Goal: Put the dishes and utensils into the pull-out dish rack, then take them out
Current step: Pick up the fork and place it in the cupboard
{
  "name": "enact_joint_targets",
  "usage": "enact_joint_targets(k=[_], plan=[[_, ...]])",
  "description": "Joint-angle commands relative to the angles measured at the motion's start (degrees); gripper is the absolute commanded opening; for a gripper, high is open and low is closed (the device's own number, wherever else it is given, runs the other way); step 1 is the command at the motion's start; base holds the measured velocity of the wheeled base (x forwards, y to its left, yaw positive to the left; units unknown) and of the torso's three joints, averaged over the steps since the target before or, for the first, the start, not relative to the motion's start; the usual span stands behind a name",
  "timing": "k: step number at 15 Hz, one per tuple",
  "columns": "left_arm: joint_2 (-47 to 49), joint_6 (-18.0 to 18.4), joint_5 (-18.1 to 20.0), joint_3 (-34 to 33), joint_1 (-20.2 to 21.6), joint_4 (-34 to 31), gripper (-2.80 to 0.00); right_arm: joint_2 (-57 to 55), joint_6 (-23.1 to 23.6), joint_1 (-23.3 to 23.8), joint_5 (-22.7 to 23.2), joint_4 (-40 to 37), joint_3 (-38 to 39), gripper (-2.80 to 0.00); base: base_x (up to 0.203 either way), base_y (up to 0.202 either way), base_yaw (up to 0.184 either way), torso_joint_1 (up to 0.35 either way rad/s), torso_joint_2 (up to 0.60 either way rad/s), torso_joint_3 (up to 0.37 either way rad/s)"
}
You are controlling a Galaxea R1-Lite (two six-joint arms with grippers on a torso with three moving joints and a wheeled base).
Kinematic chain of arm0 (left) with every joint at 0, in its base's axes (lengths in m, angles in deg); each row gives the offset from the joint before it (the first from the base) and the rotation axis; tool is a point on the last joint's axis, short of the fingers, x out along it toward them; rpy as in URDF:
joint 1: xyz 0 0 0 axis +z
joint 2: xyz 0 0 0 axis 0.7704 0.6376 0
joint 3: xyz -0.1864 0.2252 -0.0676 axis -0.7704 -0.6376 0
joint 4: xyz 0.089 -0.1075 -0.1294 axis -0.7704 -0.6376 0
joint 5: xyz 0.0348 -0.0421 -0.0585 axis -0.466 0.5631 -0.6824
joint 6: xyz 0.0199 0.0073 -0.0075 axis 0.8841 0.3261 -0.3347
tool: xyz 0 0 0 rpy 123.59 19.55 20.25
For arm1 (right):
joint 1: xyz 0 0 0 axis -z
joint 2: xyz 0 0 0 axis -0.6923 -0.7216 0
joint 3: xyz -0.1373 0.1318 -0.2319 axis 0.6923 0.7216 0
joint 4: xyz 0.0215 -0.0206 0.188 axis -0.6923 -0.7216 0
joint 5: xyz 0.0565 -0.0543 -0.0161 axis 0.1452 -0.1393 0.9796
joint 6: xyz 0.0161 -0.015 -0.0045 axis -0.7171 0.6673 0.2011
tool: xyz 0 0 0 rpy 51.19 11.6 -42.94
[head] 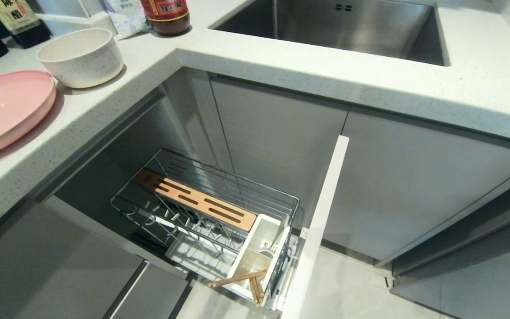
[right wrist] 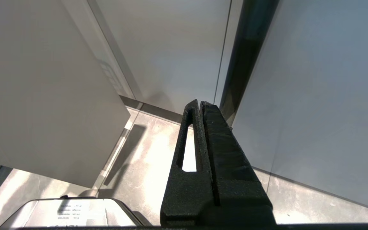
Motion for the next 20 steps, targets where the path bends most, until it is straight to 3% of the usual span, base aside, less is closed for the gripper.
enact_joint_targets(k=[1,2,6,7,10,14,20], plan=[[-0.1,-4.7,0.3,2.1,0.0,-0.1,-2.80,0.0,0.0,0.0,0.0,0.0,0.0,-2.80,0.000,0.000,0.000,0.000,0.00,0.000],[-0.1,-7.3,0.2,2.9,-0.1,0.0,-2.80,0.0,-0.1,0.0,0.0,0.0,0.0,-2.80,0.000,0.000,0.000,0.000,0.00,0.000],[-0.3,-7.2,-1.9,2.6,-0.2,-0.1,-2.80,0.0,0.0,0.0,0.0,0.0,0.0,-2.80,0.000,0.000,0.000,0.000,0.00,0.000],[-0.3,-7.2,-3.9,2.8,-0.4,-0.2,0.00,0.0,-0.1,0.0,0.0,0.0,0.0,-2.80,0.000,0.000,0.000,0.000,0.00,0.000],[-0.6,-7.3,-9.4,3.4,-2.2,-4.4,0.00,0.0,0.0,0.0,0.0,0.0,0.0,-2.80,0.000,0.000,0.000,0.000,0.00,0.000],[-1.6,-7.4,-11.2,4.6,-6.3,-12.1,0.00,0.0,0.0,0.0,0.0,0.0,0.0,-2.80,0.000,0.000,0.000,0.000,0.00,0.000],[-2.1,-7.3,-13.3,4.3,-8.6,-12.1,0.00,0.0,0.0,0.0,0.0,0.0,0.0,-2.80,0.000,0.000,0.000,0.000,0.00,0.000]])
